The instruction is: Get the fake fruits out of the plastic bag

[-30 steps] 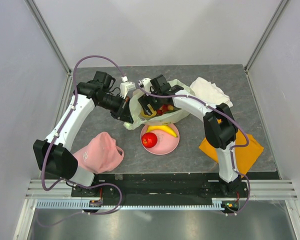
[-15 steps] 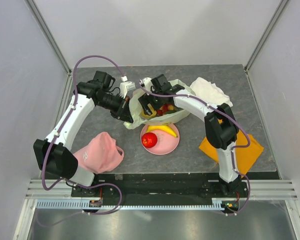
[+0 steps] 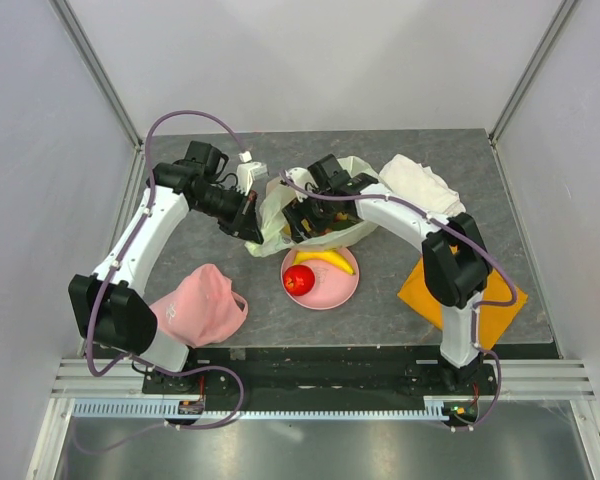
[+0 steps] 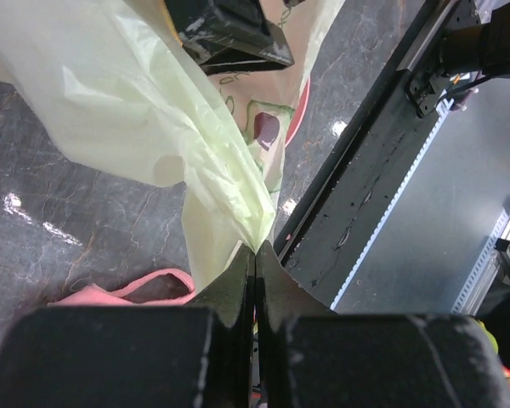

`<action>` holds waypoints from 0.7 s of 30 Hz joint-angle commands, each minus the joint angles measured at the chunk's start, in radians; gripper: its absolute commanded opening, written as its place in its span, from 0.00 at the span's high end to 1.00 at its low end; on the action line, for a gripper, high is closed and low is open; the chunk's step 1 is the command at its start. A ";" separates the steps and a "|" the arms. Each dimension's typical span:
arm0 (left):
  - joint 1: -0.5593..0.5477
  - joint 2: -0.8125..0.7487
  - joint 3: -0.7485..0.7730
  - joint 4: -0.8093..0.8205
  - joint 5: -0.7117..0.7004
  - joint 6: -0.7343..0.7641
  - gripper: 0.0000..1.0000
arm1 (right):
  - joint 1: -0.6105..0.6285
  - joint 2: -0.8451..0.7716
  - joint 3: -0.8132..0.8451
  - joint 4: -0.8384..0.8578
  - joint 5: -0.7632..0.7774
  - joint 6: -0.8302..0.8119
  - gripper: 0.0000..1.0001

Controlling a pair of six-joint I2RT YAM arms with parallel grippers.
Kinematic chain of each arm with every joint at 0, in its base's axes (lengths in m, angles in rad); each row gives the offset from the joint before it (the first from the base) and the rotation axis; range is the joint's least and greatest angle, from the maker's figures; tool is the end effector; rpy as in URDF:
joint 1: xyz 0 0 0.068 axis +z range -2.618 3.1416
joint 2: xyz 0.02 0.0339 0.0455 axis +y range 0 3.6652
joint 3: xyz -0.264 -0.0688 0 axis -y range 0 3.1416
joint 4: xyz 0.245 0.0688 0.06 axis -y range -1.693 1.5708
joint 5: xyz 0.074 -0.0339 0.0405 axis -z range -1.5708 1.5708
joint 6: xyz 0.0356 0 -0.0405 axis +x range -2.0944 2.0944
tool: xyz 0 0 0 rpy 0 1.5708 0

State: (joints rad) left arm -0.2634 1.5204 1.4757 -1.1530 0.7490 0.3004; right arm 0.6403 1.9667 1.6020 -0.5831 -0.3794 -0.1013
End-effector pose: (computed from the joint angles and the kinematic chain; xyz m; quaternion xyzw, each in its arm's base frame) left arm 0.2743 -0.0991 0.3330 0.3196 0.8596 -0.3562 0.1792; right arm 0.3406 0.2702 0.2388 -0.3926 0.8503 0.2531 0.2423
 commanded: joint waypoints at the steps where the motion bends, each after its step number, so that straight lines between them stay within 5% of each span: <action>1: 0.009 -0.016 -0.003 0.018 -0.011 0.002 0.99 | 0.002 0.084 0.119 0.026 0.072 -0.008 0.12; 5: 0.012 -0.025 -0.020 0.012 -0.011 0.005 0.98 | 0.004 0.141 0.188 0.066 0.151 -0.035 0.02; 17: 0.013 -0.026 -0.032 0.012 0.010 0.005 0.98 | 0.004 0.320 0.317 0.072 0.131 -0.014 0.02; 21: 0.013 -0.022 -0.032 0.012 0.013 0.006 0.99 | 0.004 0.311 0.299 0.081 0.106 -0.014 0.14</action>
State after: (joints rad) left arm -0.2527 1.5196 1.4395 -1.1423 0.7353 0.3008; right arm 0.6445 2.2810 1.8801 -0.5316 -0.2546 -0.1234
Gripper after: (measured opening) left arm 0.023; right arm 0.925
